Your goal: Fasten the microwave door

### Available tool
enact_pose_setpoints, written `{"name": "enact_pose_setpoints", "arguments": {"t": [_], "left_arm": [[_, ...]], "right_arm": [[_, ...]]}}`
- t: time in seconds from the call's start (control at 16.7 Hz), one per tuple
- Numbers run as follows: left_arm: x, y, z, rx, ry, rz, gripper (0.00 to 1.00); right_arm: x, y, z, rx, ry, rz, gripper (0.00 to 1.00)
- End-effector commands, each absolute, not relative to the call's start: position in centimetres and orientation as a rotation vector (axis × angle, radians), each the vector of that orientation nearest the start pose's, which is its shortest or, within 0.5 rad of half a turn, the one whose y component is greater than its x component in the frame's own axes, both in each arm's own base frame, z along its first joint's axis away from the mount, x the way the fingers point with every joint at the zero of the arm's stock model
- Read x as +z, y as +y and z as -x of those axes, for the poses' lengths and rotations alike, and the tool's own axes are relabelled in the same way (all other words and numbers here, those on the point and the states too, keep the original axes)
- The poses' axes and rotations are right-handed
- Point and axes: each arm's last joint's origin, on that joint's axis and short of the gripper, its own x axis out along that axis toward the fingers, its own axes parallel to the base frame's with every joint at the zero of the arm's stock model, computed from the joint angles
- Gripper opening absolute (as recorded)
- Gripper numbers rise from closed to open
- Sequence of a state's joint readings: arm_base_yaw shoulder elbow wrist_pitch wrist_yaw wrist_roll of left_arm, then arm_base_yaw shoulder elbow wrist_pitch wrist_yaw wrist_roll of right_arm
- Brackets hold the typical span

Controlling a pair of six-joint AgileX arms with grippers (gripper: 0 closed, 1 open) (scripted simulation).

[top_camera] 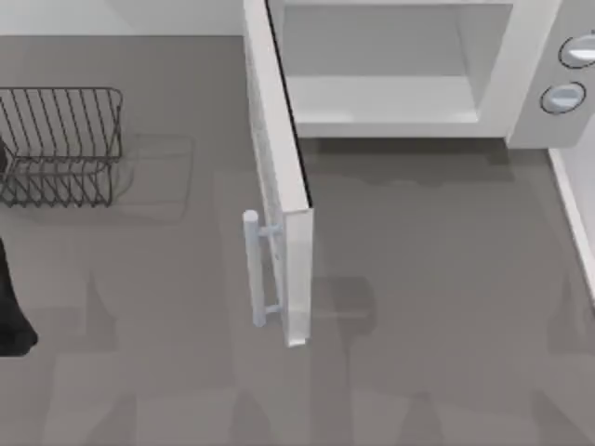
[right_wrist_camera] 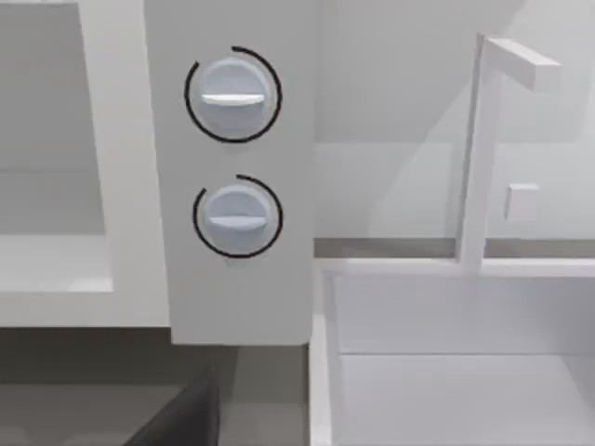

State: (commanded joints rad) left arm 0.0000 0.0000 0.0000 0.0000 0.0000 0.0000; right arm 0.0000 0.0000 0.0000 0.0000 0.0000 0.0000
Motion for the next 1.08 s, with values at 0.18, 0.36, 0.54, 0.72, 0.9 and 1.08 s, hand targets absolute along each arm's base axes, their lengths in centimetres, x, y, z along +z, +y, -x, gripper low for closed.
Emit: {"name": "enact_pose_setpoints", "arguments": {"t": [0.18,0.36,0.54,0.72,0.9,1.08], "left_arm": [[16.1,-0.2,-10.6,-0.006,0.009,-0.004,1.0],[17.2,-0.5,-10.7,-0.056,0.086,-0.044,1.0],[19.5,-1.1,-11.2,-0.14,0.217,-0.118,1.0],[22.5,-1.9,-12.5,-0.254,0.38,-0.217,1.0],[25.8,-3.0,-14.7,-0.399,0.554,-0.327,1.0],[28.8,-4.6,-17.8,-0.571,0.721,-0.435,1.0]], "right_arm": [[16.0,-0.1,-10.6,0.0,0.0,0.0,1.0],[16.0,-0.1,-10.6,0.0,0.0,0.0,1.0],[16.0,-0.1,-10.6,0.0,0.0,0.0,1.0],[16.0,-0.1,-10.6,0.0,0.0,0.0,1.0],[16.0,-0.1,-10.6,0.0,0.0,0.0,1.0],[16.0,-0.1,-10.6,0.0,0.0,0.0,1.0]]}}
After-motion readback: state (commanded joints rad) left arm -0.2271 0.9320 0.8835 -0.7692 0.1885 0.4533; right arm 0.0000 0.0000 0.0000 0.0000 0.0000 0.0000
